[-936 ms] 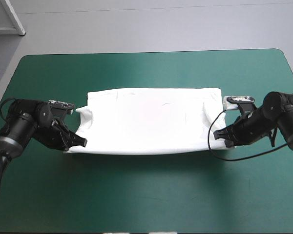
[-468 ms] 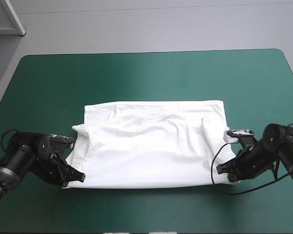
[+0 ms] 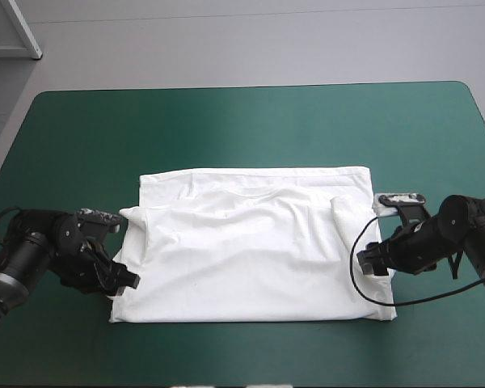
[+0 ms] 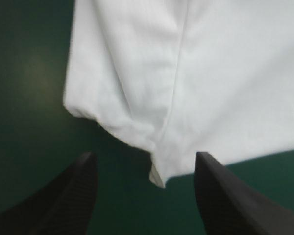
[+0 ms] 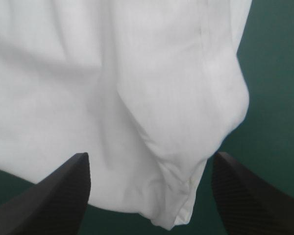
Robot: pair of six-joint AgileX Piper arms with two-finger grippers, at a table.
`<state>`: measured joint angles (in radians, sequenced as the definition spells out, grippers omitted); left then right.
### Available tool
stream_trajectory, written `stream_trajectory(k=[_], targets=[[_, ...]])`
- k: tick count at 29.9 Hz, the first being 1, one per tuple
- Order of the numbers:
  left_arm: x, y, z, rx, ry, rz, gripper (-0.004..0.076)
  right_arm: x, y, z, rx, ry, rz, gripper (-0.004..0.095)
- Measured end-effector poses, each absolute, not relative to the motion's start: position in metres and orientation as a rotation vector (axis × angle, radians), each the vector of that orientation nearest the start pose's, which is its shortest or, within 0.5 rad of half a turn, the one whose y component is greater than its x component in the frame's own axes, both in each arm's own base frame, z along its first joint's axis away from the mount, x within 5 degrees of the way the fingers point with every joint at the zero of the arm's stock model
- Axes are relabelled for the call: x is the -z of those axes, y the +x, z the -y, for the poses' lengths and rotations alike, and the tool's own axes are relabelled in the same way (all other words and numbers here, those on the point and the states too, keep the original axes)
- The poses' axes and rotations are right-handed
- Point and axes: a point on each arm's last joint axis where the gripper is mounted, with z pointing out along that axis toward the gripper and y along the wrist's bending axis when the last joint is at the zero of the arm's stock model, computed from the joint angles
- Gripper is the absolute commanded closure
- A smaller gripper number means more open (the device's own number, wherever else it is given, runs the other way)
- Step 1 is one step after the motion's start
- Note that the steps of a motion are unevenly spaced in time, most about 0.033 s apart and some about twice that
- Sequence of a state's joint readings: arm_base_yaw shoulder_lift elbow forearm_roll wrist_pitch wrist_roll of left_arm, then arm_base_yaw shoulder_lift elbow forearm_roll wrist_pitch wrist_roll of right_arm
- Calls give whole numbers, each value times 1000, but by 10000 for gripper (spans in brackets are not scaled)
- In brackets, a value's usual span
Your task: Fold the cloth
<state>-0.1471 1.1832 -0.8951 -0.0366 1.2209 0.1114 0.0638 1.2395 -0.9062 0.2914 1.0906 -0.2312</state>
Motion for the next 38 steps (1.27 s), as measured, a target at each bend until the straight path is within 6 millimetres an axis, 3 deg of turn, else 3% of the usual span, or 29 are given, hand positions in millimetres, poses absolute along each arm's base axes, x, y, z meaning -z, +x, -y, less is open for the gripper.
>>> stream_trajectory(k=[6,10,13,18,23,30,33,38], targets=[[-336,209,28,-35,308,-2770,281,-309,225,-38,-357,-257,-2752,234],[-341,212,23,-110,304,-2744,281,-312,226,-38,-357,-257,-2744,234],[-329,211,15,-138,252,-2782,281,-312,226,-38,-357,-257,-2744,234],[-292,206,3,-128,159,-2859,281,-312,226,-38,-352,-256,-2745,236],[-255,206,4,-61,123,-2913,281,-312,226,-37,-344,-255,-2738,237],[-217,222,5,-44,93,-2963,288,-312,227,-37,-343,-253,-2734,238],[-212,225,6,-36,70,-2985,388,-312,227,-37,-340,-254,-2734,238],[-210,226,8,-3,35,-2992,717,-312,227,-36,-332,-256,-2735,238]])
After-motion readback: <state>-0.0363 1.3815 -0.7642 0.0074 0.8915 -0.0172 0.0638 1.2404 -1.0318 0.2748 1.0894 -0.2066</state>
